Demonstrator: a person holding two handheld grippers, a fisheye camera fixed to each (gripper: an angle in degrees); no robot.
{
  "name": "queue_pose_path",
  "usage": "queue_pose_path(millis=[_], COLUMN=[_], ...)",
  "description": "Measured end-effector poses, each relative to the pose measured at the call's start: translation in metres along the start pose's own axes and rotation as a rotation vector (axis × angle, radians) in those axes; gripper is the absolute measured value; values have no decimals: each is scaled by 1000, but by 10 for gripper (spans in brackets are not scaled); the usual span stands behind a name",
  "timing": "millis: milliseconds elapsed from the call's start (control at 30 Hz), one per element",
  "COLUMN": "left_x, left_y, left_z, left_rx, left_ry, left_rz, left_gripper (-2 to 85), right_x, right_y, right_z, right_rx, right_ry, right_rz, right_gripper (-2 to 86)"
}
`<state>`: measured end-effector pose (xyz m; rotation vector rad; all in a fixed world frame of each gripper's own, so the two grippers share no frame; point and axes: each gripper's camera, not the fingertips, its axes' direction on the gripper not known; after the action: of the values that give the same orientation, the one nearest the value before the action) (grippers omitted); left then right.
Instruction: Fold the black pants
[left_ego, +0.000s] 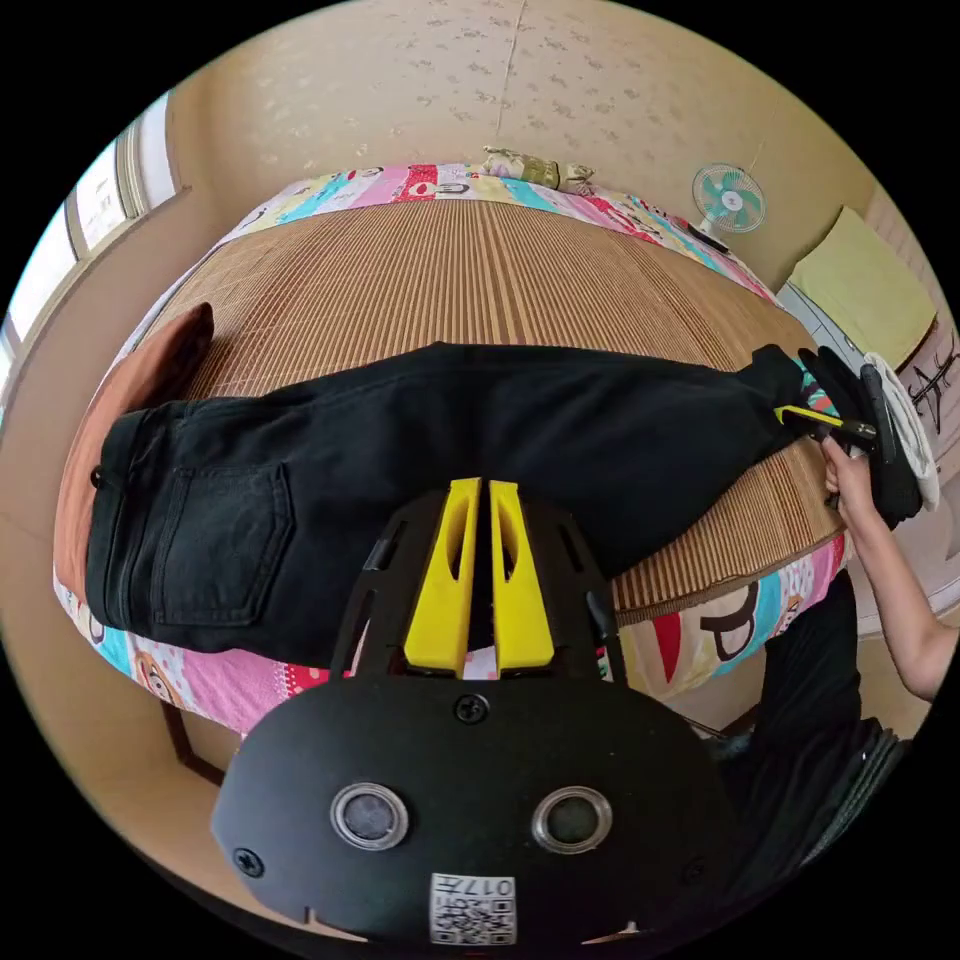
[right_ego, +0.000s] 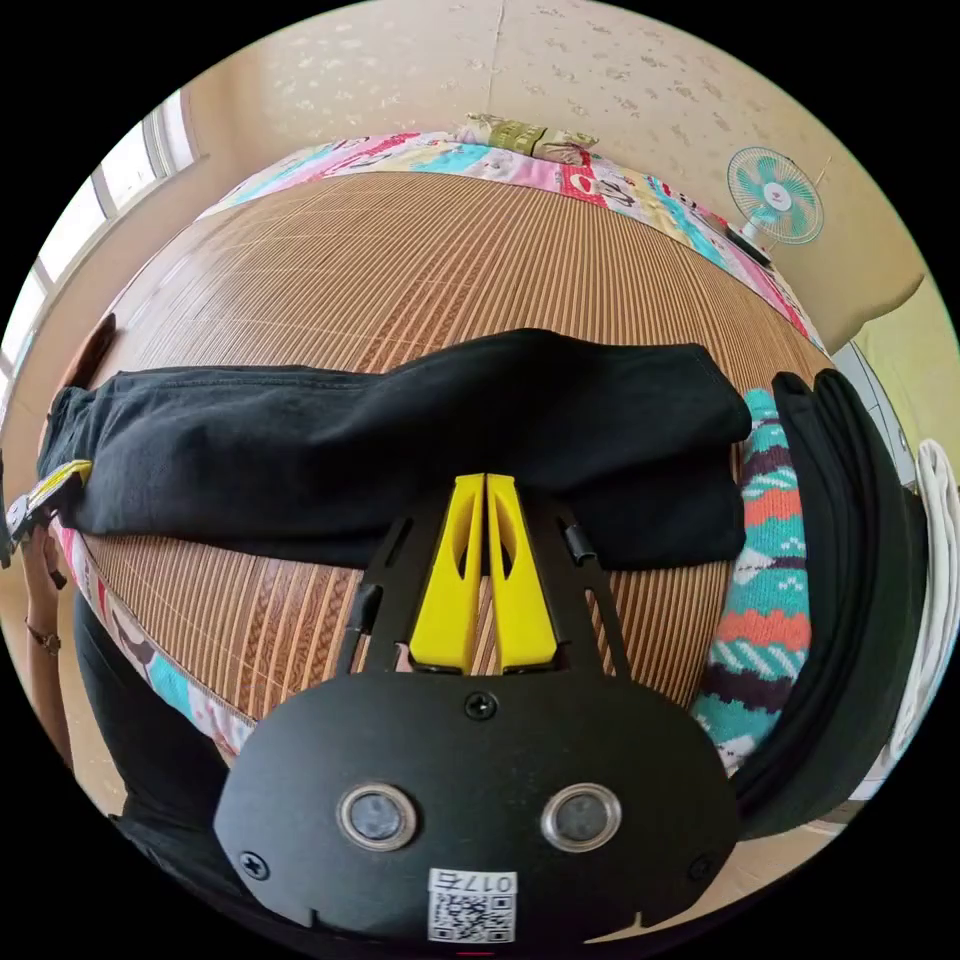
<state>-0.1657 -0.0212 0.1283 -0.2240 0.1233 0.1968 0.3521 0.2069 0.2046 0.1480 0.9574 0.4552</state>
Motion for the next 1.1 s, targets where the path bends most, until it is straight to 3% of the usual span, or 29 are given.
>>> queue_pose_path(millis=[67,167,233,300,433,533,600,633,800,933,1000,1100], left_x=[-2,-20,-28,-31,-33,-36,-41,-47,-95,-182,-230,-303], left_y=[16,29,37,46,76,88,92,95,119,142,152,163], left_z=[2,1,-3,-15,-43,-39,-32,-30,-55,-70,-73,-74], left_rx=[-3,1,38,107,284,281,251,235,292,327,364,419], left_ry=[-66,-6,37,79,256,338,364,376,317,214,198,161], left_rz=[22,-50,-115,-162,-236,-292,-311,-323,-412,-641,-761,-950], left_gripper=[4,-4,-5,-7,0,25,39,41,55,118,149,175], right_x=[-6,-5,16,63,120,139,141,139,128,136,140,124], right_y=[17,48,66,93,107,91,69,64,100,128,141,154], right_z=[-9,-25,-36,-55,-54,-34,-19,-22,-111,-77,-42,-58], right_rx=[-72,-121,-67,87,185,178,52,41,251,70,-69,-4], right_ry=[-45,-106,-134,-133,-273,-375,-268,-253,-153,-120,-214,-203], right_rz=[-10,-61,41,300,513,531,517,484,436,421,395,330], right_gripper=[7,10,14,27,119,130,37,32,12,12,15,17])
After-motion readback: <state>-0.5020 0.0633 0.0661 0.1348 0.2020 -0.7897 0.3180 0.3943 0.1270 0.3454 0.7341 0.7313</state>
